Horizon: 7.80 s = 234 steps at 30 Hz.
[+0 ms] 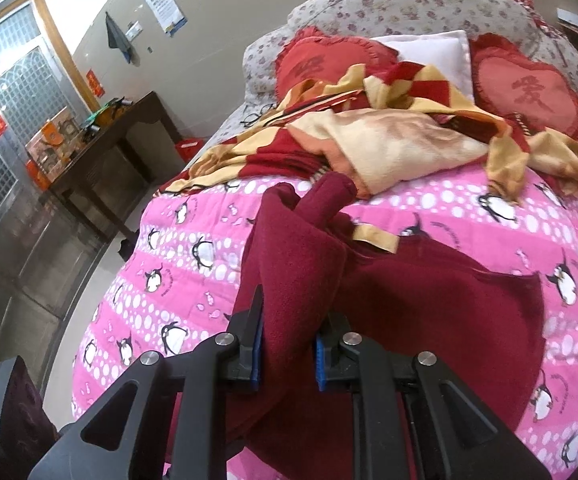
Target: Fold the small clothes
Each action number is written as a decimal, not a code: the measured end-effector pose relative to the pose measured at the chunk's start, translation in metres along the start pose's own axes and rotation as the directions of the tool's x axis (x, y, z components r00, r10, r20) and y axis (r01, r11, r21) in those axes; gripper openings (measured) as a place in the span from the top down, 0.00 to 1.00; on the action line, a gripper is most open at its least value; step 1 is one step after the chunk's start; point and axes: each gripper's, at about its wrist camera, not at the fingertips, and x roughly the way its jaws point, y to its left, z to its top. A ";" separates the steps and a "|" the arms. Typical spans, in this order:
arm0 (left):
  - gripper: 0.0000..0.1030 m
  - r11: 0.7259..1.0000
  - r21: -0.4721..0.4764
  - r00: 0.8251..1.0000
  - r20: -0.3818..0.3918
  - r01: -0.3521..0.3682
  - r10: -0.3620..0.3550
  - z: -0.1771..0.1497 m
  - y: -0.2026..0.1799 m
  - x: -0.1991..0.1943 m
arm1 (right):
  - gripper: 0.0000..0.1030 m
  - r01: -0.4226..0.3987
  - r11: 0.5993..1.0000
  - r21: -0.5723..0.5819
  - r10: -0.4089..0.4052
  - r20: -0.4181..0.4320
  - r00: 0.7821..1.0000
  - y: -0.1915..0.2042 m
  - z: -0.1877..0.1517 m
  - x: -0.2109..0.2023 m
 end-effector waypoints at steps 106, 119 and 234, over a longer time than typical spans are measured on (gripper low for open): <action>0.36 0.989 0.119 0.987 -0.126 -0.087 0.102 -0.013 -0.018 0.085 | 0.65 0.217 0.976 0.022 -0.218 0.060 0.974 -0.083 -0.058 -0.020; 0.29 0.992 0.102 0.989 -0.123 -0.074 0.086 -0.013 -0.013 0.098 | 0.74 0.242 0.965 0.096 -0.249 0.067 0.966 -0.130 -0.051 0.018; 0.25 0.979 0.014 0.976 0.087 -0.204 0.202 -0.044 0.044 -0.046 | 0.50 0.162 0.986 -0.048 -0.160 0.048 0.986 0.014 -0.162 -0.090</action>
